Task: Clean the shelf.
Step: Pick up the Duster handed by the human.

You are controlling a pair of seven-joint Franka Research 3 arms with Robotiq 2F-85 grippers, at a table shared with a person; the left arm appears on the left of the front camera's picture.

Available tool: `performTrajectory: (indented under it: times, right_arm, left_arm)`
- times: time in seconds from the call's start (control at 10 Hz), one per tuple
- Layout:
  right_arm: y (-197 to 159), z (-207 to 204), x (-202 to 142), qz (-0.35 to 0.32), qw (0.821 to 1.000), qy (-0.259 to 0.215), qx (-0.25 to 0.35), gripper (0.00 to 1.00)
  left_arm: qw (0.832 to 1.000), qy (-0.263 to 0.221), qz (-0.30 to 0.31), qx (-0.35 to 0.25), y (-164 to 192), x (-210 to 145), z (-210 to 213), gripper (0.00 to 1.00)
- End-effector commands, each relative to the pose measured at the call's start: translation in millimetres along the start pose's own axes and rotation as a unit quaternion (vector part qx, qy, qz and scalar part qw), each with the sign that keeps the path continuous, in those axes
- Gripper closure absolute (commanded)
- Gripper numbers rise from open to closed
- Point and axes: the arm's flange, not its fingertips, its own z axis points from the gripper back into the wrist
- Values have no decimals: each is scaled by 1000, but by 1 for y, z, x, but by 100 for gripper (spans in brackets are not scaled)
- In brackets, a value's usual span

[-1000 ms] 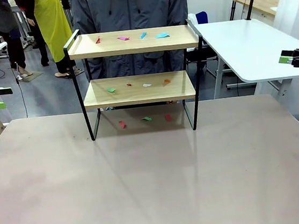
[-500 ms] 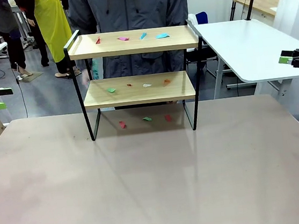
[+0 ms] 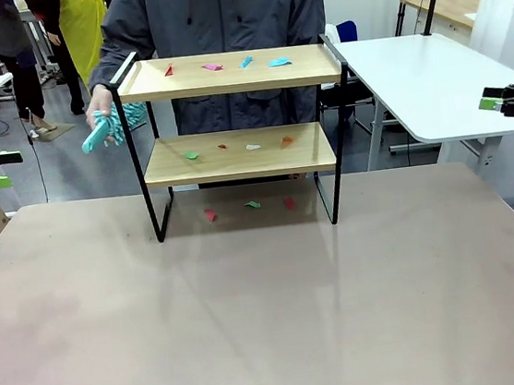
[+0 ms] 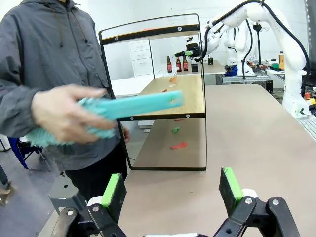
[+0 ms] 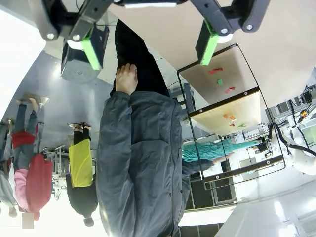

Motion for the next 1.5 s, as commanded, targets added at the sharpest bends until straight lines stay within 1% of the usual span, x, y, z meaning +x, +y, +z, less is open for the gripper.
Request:
performTrajectory:
  times: [0.0, 1.2, 1.3, 1.4]
  right_arm:
    - [0, 0, 1, 1, 1000, -4, -2, 0]
    - [0, 0, 1, 1, 1000, -4, -2, 0]
    - [0, 0, 1, 1, 1000, -4, -2, 0]
    - [0, 0, 1, 1, 1000, -4, -2, 0]
  left_arm:
    - [1000, 2, -1, -2, 0, 1, 0, 0]
    - [1000, 0, 0, 0, 0, 0, 0, 0]
    - [999, 20, 14, 22, -1, 27, 3, 0]
    - [997, 61, 16, 51, 4, 67, 5, 0]
